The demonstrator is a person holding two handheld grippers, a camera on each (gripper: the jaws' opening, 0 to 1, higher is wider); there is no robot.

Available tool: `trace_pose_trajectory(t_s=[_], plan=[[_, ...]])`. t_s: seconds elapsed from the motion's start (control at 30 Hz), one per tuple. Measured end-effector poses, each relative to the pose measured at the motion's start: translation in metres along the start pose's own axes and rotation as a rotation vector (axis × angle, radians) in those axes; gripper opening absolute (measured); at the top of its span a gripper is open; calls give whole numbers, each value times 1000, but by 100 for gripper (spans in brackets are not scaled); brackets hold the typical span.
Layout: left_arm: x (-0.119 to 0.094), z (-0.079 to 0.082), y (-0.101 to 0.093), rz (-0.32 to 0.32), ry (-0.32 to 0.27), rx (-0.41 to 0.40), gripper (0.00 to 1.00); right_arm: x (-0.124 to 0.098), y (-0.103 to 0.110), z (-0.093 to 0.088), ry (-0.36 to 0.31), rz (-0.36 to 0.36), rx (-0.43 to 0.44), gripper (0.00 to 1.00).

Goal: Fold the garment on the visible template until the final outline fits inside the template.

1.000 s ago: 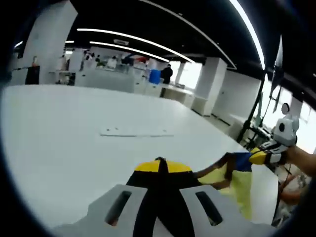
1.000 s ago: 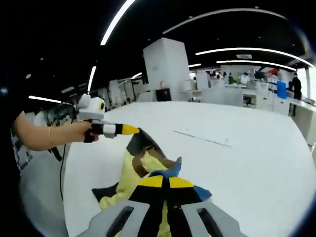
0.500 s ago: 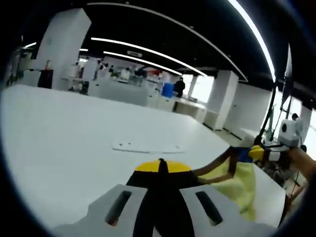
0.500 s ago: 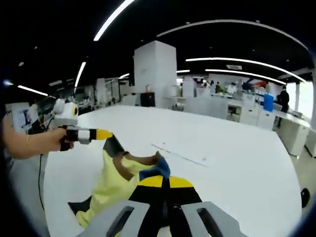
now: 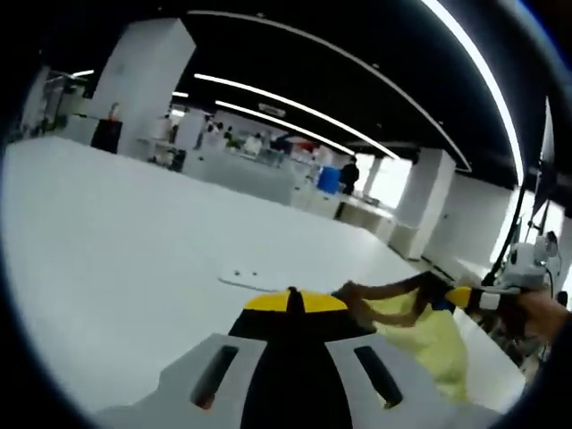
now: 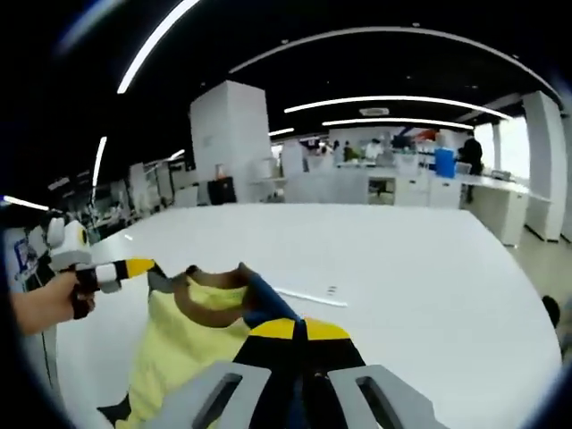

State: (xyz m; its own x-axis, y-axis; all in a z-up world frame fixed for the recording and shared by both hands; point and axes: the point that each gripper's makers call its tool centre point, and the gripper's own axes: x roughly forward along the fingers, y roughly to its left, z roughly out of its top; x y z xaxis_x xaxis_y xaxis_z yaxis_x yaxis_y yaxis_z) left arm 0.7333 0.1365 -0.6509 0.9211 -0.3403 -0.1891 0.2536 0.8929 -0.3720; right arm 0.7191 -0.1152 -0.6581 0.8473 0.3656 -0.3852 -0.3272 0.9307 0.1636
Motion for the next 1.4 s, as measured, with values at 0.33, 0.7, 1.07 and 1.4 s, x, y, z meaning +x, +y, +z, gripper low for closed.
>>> trace_pose_trajectory(t_s=[0.33, 0.7, 1.07, 1.4], plan=[[33, -26, 18, 67, 48, 15, 0, 41, -18, -21, 35, -35, 56, 0], [56, -49, 33, 107, 117, 88, 0, 67, -28, -47, 107, -62, 79, 0], [49, -44, 44, 128, 159, 175, 13, 63, -24, -37, 101, -49, 46, 6], [31, -35, 34, 91, 195, 262, 32, 40, -21, -42, 180, -17, 6, 28]])
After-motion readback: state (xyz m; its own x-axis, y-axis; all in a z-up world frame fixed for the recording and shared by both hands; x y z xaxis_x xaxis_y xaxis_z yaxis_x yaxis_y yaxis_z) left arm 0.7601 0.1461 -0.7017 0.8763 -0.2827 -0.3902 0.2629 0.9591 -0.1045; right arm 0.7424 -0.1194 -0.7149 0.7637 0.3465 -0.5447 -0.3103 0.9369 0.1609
